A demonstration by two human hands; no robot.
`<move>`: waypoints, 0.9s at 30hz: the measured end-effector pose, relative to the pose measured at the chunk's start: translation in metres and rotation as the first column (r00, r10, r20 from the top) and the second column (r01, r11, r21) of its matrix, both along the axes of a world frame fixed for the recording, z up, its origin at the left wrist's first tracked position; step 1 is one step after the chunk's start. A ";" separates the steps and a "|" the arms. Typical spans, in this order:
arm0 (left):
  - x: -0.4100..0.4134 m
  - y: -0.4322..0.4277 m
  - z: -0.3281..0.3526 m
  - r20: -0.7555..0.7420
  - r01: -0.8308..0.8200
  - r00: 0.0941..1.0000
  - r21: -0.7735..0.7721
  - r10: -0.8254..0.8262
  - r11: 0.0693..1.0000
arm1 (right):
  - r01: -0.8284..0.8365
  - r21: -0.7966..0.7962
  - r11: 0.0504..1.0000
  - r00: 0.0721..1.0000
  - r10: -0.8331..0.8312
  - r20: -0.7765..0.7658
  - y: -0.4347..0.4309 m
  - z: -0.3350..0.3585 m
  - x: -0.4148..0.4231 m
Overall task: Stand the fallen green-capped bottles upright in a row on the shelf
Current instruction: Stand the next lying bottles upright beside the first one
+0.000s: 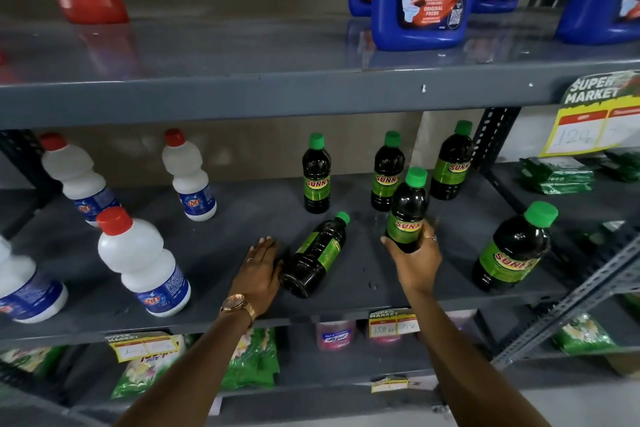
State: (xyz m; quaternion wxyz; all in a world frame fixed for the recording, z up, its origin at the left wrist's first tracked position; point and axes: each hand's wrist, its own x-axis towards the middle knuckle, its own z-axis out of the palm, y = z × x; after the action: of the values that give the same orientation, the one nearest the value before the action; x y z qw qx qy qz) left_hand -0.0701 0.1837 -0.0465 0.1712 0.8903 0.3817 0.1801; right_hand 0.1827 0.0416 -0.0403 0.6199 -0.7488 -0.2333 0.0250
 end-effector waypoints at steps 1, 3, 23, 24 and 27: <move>0.000 0.000 0.000 0.006 0.002 1.000 -0.005 -0.002 1.000 | 0.011 -0.014 1.000 1.000 -0.011 0.013 0.002 0.001 0.000; 0.000 -0.001 0.002 0.013 0.005 1.000 -0.013 -0.005 1.000 | 0.027 -0.062 0.998 0.999 -0.026 0.024 0.009 0.003 0.002; 0.001 0.004 -0.004 0.019 0.024 1.000 0.000 -0.024 1.000 | -0.011 -0.188 0.982 0.999 0.018 0.034 -0.076 -0.009 -0.025; 0.001 0.004 -0.004 0.019 0.024 1.000 0.003 -0.024 1.000 | -0.003 -0.188 0.982 0.999 0.010 0.035 -0.078 -0.011 -0.026; 0.000 0.005 -0.005 0.005 0.035 0.999 0.011 -0.035 0.999 | 0.011 -0.208 0.978 0.998 0.001 0.058 -0.081 -0.014 -0.029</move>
State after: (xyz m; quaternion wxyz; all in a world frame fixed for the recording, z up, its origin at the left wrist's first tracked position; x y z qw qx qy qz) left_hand -0.0697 0.1884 -0.0513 0.1706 0.8972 0.3647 0.1814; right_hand 0.1536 -0.0393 -0.0546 0.5310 -0.8107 -0.2451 0.0260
